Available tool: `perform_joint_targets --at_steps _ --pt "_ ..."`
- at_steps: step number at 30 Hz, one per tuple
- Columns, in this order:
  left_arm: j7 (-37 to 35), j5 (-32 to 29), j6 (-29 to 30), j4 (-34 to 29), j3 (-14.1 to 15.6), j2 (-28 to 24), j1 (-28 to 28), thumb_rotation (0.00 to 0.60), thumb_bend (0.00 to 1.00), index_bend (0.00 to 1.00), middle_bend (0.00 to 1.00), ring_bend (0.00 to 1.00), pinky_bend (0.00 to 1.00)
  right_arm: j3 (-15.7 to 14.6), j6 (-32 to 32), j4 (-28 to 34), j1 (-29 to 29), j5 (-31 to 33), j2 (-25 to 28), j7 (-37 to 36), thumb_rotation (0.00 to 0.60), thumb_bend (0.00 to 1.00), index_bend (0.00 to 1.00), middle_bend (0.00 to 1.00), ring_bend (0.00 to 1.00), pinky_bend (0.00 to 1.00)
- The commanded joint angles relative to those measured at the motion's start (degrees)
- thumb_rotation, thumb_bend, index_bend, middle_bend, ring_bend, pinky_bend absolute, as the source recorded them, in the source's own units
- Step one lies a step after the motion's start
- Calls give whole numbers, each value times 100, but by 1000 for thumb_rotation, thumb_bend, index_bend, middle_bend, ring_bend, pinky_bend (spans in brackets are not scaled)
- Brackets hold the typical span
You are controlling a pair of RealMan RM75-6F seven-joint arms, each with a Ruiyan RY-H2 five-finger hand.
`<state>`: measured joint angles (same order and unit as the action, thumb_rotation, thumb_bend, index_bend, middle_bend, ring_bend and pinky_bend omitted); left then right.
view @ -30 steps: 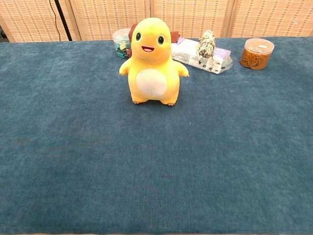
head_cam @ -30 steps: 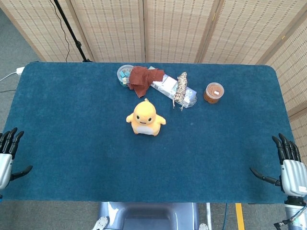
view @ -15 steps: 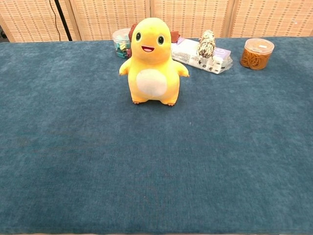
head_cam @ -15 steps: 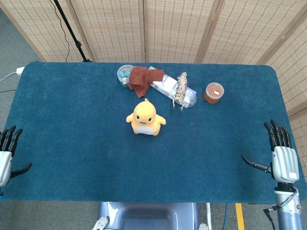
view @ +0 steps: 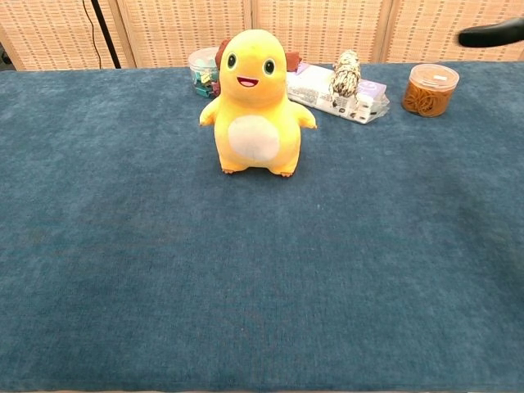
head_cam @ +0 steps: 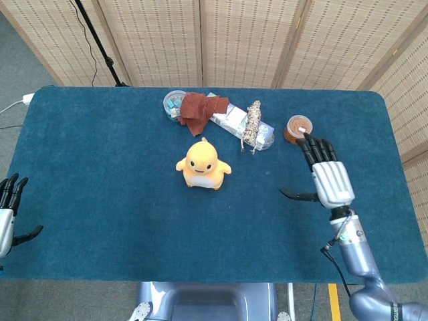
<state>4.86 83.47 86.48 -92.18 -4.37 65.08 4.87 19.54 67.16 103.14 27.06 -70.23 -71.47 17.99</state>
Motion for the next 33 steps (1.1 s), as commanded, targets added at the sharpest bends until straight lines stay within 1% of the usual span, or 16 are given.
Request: perform_joint_targets --at_steps 1,4,9,11,13,17,20,25,30,33 --pt "-61 -22 80 -16 -33 -29 -32 600 0 0 0 0 0 279 -518 -150 551 436 -306 132 242 0 2 0 0 0" --pt "-131 -35 125 -19 -50 -40 -56 600 0 0 0 0 0 389 -729 -271 827 600 -433 74 240 0 2 0 0 0" --pt "-178 -101 126 -1 -80 -39 -67 600 0 0 0 0 0 594 -1145 -512 1380 1069 -701 69 242 0 0 0 0 0" --pt "-169 -162 112 17 -106 -26 -66 600 0 0 0 0 0 694 -1320 -600 1668 1316 -836 98 241 0 0 0 0 0" --pt "-143 -242 102 40 -135 1 -69 600 0 0 0 0 0 792 -1553 -827 2037 1657 -1057 150 241 0 0 0 0 0" --pt "-111 -317 106 29 -148 9 -93 600 0 0 0 0 0 882 -1792 -1205 2558 2217 -1348 262 242 0 0 0 0 0" --pt "-130 -317 165 -24 -146 -31 -137 600 0 0 0 0 0 956 -1895 -1209 2867 2553 -1474 276 242 0 0 0 0 0" --pt "-108 -312 238 -122 -132 -95 -197 600 0 0 0 0 0 902 -1845 -1435 3276 2848 -1674 516 240 0 0 0 0 0" --pt "-123 -331 227 -149 -128 -113 -213 600 0 0 0 0 0 886 -1851 -1758 3655 3331 -1870 722 238 0 0 0 0 0" --pt "-143 -347 203 -147 -136 -122 -206 600 0 0 0 0 0 895 -1809 -1846 3815 3532 -1945 795 238 0 0 0 0 0"
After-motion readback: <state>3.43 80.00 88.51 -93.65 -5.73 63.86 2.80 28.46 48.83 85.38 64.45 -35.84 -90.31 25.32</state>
